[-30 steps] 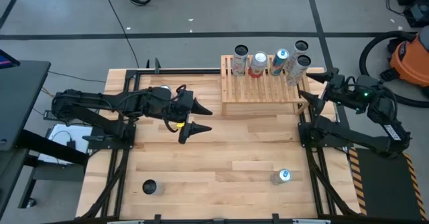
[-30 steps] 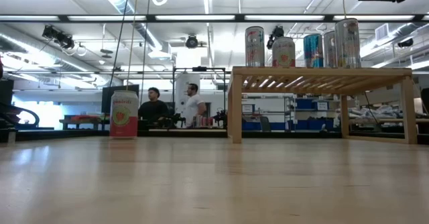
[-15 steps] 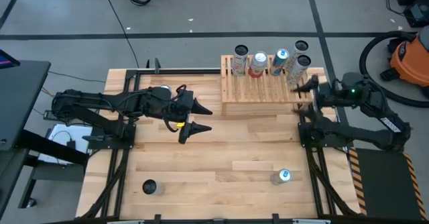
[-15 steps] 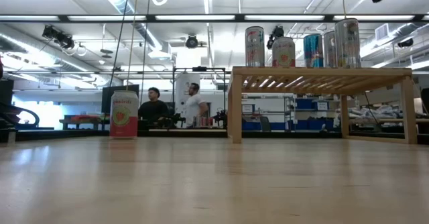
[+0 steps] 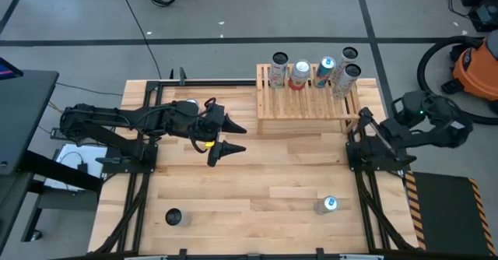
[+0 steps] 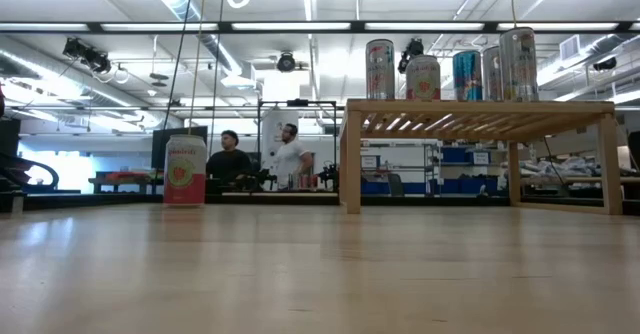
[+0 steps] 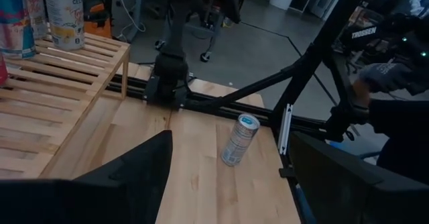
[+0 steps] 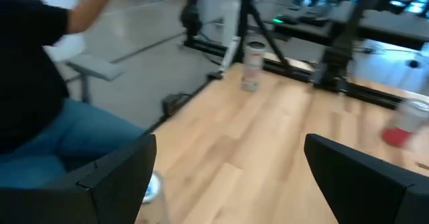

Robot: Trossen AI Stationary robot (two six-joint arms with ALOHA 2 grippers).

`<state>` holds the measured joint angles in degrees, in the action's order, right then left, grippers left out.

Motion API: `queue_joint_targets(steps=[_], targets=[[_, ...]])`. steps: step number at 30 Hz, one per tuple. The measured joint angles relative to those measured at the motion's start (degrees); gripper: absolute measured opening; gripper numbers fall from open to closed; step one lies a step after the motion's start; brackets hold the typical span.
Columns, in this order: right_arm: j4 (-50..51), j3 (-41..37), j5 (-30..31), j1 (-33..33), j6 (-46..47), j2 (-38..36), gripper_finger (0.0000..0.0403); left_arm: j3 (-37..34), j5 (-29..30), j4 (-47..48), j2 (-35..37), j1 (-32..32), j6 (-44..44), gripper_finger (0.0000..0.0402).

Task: Place canned beverage on shelf
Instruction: Put the blue soda can on the shelf aligned with the other blue soda can

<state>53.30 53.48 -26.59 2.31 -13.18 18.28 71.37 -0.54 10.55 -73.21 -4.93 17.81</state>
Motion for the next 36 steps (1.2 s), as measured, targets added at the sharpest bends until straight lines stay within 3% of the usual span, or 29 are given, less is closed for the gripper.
queue_joint_targets(steps=[5, 10, 15, 19, 26, 28, 36], targets=[[-4.8, -0.2, -2.7, 1.7, 7.2, 0.0, 0.0389, 0.0, 0.0, 0.0, 0.0, 0.0, -0.4, 0.03], [-9.9, -2.2, 9.5, 1.7, 14.0, 0.3, 0.0389, 0.0, 0.0, 0.0, 0.0, 0.0, -0.9, 0.03], [-9.1, -2.3, 12.9, 1.7, 15.4, 1.9, 0.0389, 0.0, 0.0, 0.0, 0.0, 0.0, -1.0, 0.03], [-2.8, -2.3, 15.8, 1.7, 14.3, 2.9, 0.0389, 0.0, 0.0, 0.0, 0.0, 0.0, -1.1, 0.03], [12.5, -2.3, 31.5, 1.7, 15.2, 6.0, 0.0389, 0.0, 0.0, 0.0, 0.0, 0.0, -0.9, 0.03], [13.6, -2.3, 31.1, 1.7, 18.0, 7.2, 0.0389, 0.0, 0.0, 0.0, 0.0, 0.0, -1.0, 0.03], [13.6, -2.3, 17.6, 1.7, 25.8, 12.9, 0.0389, 0.0, 0.0, 0.8, 0.0, 0.0, -1.1, 0.03]])
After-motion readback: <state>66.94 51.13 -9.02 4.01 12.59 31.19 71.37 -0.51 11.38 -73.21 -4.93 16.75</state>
